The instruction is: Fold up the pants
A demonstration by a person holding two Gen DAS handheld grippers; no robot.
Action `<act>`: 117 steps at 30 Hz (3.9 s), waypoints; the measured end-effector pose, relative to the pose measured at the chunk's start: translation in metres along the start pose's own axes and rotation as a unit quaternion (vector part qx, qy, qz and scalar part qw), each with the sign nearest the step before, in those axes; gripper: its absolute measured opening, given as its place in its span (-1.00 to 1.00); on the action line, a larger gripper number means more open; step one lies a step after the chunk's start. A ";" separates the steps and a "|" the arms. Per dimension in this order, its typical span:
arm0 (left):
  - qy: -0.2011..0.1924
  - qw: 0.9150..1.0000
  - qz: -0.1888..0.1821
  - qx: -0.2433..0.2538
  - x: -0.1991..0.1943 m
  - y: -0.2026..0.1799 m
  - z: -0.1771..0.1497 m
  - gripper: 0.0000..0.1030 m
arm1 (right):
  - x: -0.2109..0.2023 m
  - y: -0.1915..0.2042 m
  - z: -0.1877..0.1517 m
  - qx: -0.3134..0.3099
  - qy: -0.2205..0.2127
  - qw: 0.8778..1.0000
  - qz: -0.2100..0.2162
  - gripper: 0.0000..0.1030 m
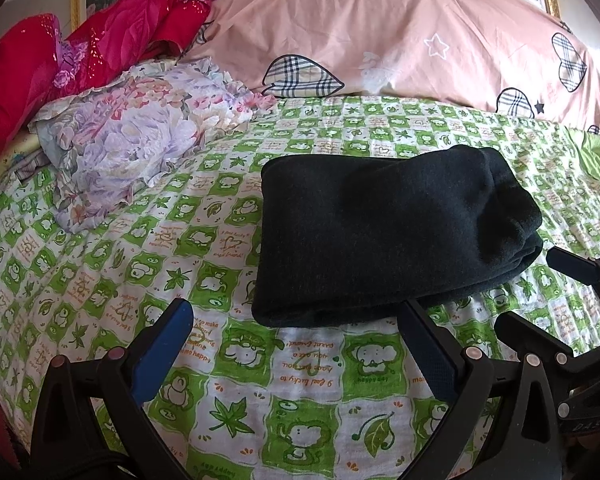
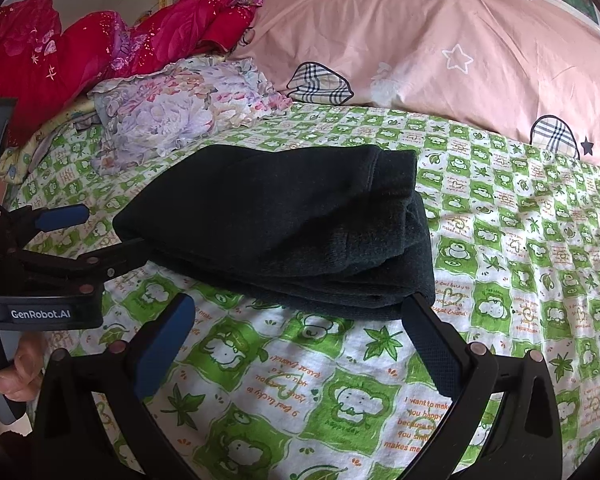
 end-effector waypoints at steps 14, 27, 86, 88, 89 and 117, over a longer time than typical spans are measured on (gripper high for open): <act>0.001 1.000 0.001 0.001 -0.003 -0.001 -0.001 0.99 | -0.001 0.002 -0.001 -0.002 0.000 1.000 0.000 0.99; 0.002 1.000 0.002 0.005 -0.004 -0.001 0.000 0.99 | -0.006 0.015 0.004 -0.010 0.000 1.000 0.019 0.99; 0.002 1.000 0.005 0.012 -0.010 0.005 0.016 0.99 | -0.009 0.013 0.030 -0.015 0.013 1.000 0.015 1.00; 0.002 1.000 0.004 0.012 -0.010 0.005 0.018 0.99 | -0.009 0.013 0.030 -0.015 0.013 1.000 0.016 1.00; 0.002 1.000 0.004 0.011 -0.010 0.005 0.018 0.99 | -0.010 0.012 0.031 -0.016 0.013 1.000 0.016 1.00; 0.007 1.000 -0.003 0.010 -0.009 0.005 0.033 0.93 | -0.004 -0.004 0.042 -0.017 0.031 0.999 0.013 1.00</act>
Point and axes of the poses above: each gripper's, at about its wrist camera, not at the fingertips, and x roughly the way its jaws point, y to its left, z to its top, the point moved 8 cm from there along x, roughly the way its jaws point, and after that the axes turned 12 degrees about x, right-handed, at the moved point
